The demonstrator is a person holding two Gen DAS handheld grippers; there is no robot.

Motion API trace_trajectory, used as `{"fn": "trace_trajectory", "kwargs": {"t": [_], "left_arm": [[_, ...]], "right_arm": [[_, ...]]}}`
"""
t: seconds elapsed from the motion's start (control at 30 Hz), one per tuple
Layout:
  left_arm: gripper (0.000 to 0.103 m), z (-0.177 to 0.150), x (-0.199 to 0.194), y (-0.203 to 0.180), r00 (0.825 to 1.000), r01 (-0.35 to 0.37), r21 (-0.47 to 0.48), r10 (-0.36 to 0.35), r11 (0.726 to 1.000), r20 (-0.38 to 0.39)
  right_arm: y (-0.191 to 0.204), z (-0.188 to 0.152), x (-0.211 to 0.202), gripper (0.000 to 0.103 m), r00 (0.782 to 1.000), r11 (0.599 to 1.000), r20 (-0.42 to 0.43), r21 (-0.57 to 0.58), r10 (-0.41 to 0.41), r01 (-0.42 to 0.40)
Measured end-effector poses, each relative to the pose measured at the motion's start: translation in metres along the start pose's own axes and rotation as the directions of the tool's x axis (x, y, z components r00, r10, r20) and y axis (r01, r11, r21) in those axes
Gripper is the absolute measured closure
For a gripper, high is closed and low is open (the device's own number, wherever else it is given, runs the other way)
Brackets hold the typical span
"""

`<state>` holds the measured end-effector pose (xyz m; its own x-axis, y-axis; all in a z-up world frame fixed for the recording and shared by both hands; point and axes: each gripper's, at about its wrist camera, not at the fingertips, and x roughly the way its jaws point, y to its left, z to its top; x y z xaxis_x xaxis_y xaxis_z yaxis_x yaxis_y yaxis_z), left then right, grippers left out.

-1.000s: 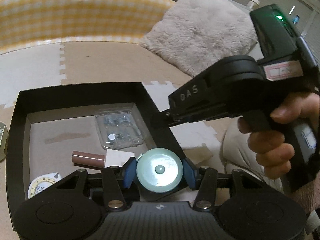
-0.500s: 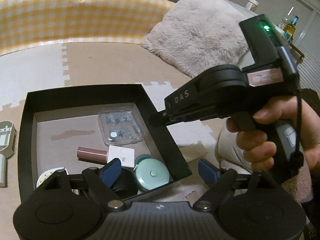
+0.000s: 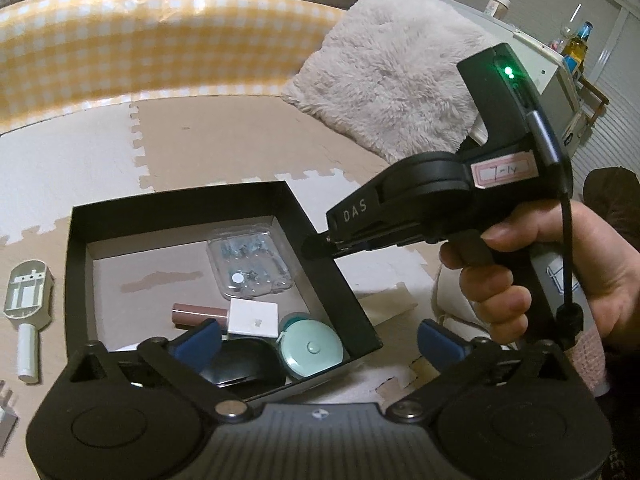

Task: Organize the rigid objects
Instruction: 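Move the left gripper to the white plastic holder with cylinder and grasp it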

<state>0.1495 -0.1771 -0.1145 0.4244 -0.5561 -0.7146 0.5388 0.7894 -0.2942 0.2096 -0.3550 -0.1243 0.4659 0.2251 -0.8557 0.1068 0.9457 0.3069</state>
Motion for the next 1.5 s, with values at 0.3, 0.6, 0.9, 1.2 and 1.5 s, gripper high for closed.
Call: {"fn": "trace_trajectory", "kwargs": {"t": [0.3, 0.6, 0.9, 1.2, 1.5], "left_arm": [[0.000, 0.006, -0.015, 0.016, 0.997, -0.068, 0.004, 0.068, 0.998, 0.027], [0.000, 0.022, -0.047, 0.060, 0.968, -0.223, -0.047, 0.227, 0.974, 0.107], [0.000, 0.027, -0.068, 0.106, 0.926, -0.344, -0.101, 0.355, 0.933, 0.129], [0.000, 0.003, -0.060, 0.151, 0.921, -0.370, -0.128, 0.381, 0.920, 0.075], [0.049, -0.009, -0.026, 0.165, 0.925, -0.379, -0.113, 0.377, 0.919, -0.035]], "right_arm": [[0.000, 0.000, 0.000, 0.096, 1.000, 1.000, 0.001, -0.002, -0.001, 0.001], [0.000, 0.000, 0.000, 0.096, 1.000, 1.000, 0.001, -0.002, -0.002, 0.002], [0.001, 0.000, 0.000, 0.096, 1.000, 1.000, 0.000, -0.008, -0.007, 0.007], [0.004, 0.000, 0.001, 0.096, 1.000, 1.000, 0.000, -0.019, -0.016, 0.016], [0.004, 0.000, 0.001, 0.097, 1.000, 0.999, -0.001, -0.025, -0.021, 0.021]]}}
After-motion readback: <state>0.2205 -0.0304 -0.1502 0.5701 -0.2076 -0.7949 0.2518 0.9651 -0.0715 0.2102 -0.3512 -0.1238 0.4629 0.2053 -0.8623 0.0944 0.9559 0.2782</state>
